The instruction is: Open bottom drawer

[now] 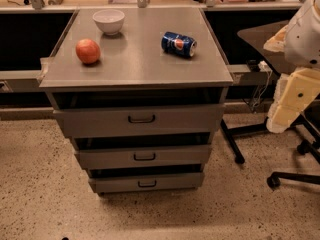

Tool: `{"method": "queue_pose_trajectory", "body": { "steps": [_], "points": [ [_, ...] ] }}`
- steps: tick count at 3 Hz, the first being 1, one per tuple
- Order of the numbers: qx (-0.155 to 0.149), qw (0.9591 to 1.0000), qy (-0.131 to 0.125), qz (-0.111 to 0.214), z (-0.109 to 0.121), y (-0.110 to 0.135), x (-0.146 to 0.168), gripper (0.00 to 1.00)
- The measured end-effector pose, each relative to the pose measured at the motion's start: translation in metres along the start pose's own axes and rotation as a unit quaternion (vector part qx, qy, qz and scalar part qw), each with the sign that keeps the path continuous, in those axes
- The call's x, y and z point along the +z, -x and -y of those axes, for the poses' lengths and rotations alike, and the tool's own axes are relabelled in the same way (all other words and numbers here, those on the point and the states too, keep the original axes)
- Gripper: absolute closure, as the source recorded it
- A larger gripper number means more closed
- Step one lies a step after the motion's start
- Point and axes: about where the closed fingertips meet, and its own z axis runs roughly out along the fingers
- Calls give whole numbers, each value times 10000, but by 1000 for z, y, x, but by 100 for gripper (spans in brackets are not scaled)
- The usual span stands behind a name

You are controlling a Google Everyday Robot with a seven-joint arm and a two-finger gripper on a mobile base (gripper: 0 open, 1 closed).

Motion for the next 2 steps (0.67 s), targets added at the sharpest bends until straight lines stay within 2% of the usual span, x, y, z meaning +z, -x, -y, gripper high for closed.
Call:
{"method": "queue_pose_trajectory", "body": {
  "steps": [1, 2],
  "points": [
    [0, 10000, 0, 0, 0, 0, 0, 0],
    [155, 9999, 72, -11, -1, -4, 37, 0]
  ]
}}
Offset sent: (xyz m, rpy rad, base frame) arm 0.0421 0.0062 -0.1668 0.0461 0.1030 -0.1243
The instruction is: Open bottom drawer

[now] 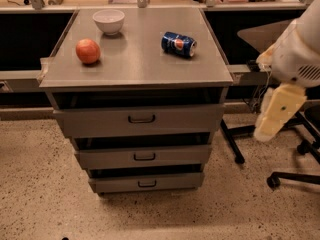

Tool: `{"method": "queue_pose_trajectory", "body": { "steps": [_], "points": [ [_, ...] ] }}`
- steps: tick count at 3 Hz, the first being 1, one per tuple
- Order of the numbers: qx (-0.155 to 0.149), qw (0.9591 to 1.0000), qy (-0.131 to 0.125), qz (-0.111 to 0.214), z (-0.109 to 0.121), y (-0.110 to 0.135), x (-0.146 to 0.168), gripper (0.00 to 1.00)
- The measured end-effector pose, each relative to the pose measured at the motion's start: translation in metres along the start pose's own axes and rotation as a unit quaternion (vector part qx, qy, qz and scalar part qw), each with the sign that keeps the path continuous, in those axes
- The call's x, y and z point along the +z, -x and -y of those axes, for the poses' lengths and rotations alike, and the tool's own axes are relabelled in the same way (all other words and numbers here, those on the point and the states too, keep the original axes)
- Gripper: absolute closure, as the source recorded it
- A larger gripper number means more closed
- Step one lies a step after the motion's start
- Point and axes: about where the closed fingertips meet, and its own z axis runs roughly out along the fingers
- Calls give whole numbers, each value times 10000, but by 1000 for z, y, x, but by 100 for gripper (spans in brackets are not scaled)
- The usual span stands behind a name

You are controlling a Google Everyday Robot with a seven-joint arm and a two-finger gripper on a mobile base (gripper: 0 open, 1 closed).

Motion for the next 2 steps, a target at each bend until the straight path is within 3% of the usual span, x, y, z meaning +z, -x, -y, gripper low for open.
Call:
{"method": "queue_pose_trajectory", "body": {
  "steps": [1, 2],
  "points": [
    [285, 9978, 533, 282, -25, -5, 102, 0],
    [110, 9942, 993, 386, -64, 7, 204, 0]
  ]
}}
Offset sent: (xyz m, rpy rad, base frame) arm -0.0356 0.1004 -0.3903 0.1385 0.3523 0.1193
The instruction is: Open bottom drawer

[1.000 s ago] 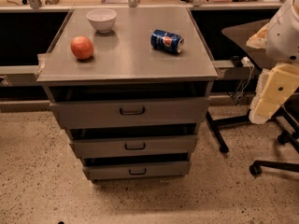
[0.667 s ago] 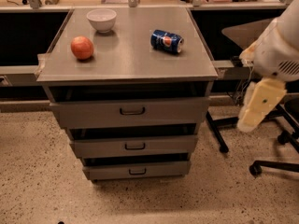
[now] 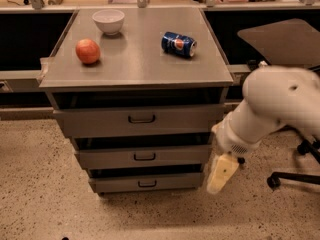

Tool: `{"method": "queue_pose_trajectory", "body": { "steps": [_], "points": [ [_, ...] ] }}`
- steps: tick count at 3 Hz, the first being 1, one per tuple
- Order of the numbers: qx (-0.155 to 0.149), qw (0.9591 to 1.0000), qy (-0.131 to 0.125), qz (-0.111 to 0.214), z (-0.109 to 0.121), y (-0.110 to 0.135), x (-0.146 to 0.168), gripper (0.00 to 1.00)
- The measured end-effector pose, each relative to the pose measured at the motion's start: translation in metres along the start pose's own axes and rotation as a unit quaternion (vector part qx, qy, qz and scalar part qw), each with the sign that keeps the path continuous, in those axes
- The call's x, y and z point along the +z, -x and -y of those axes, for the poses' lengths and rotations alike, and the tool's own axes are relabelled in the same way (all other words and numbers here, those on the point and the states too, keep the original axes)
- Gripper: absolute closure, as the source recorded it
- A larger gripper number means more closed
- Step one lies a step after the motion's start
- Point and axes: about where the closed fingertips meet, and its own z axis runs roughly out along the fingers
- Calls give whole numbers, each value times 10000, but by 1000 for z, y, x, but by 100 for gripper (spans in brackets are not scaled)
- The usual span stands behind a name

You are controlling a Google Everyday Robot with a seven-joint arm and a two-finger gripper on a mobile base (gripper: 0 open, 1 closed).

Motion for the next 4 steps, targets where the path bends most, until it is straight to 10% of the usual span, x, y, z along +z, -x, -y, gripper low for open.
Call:
{"method": "queue_pose_trajectory", "body": {
  "steps": [1, 3, 4],
  "points": [
    [8, 9999, 127, -37, -15, -10, 31, 0],
    [-301, 9979, -417, -402, -8, -15, 58, 0],
    [-211, 9983, -438, -315, -11, -84, 120, 0]
  ]
}}
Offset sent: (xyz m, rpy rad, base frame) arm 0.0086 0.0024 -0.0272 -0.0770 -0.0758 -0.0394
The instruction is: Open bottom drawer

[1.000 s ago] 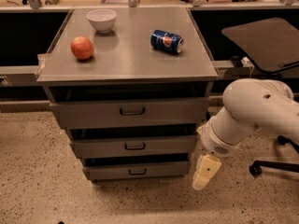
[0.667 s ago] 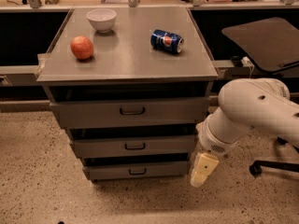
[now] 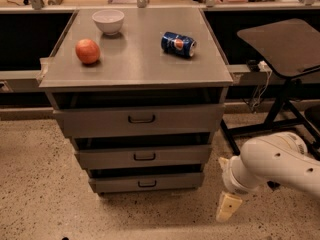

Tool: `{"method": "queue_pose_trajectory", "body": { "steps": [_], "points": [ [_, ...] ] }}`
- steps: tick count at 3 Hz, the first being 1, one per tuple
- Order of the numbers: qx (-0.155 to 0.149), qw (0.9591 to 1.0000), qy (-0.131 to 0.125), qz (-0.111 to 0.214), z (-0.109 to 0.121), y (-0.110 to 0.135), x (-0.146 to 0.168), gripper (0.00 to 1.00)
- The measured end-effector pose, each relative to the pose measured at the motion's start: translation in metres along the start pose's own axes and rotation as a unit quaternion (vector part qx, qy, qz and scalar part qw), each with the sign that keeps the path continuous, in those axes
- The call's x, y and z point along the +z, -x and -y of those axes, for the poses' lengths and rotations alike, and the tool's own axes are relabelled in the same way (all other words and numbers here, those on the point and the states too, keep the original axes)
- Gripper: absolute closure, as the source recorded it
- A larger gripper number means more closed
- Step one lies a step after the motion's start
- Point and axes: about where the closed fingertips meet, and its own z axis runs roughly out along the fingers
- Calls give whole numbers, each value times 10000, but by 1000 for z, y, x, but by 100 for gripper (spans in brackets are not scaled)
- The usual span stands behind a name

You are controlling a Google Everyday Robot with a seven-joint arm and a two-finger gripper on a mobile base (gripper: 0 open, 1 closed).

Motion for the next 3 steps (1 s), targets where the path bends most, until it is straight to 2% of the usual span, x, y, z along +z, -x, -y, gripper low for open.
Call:
{"method": "queue_pose_trajectory", "body": {
  "steps": [1, 2, 3],
  "points": [
    [-11, 10000, 41, -27, -2, 3, 0, 0],
    [-581, 9983, -11, -42, 17, 14, 23, 0],
    [-1459, 9893, -42, 34, 35, 16, 89, 0]
  ]
}}
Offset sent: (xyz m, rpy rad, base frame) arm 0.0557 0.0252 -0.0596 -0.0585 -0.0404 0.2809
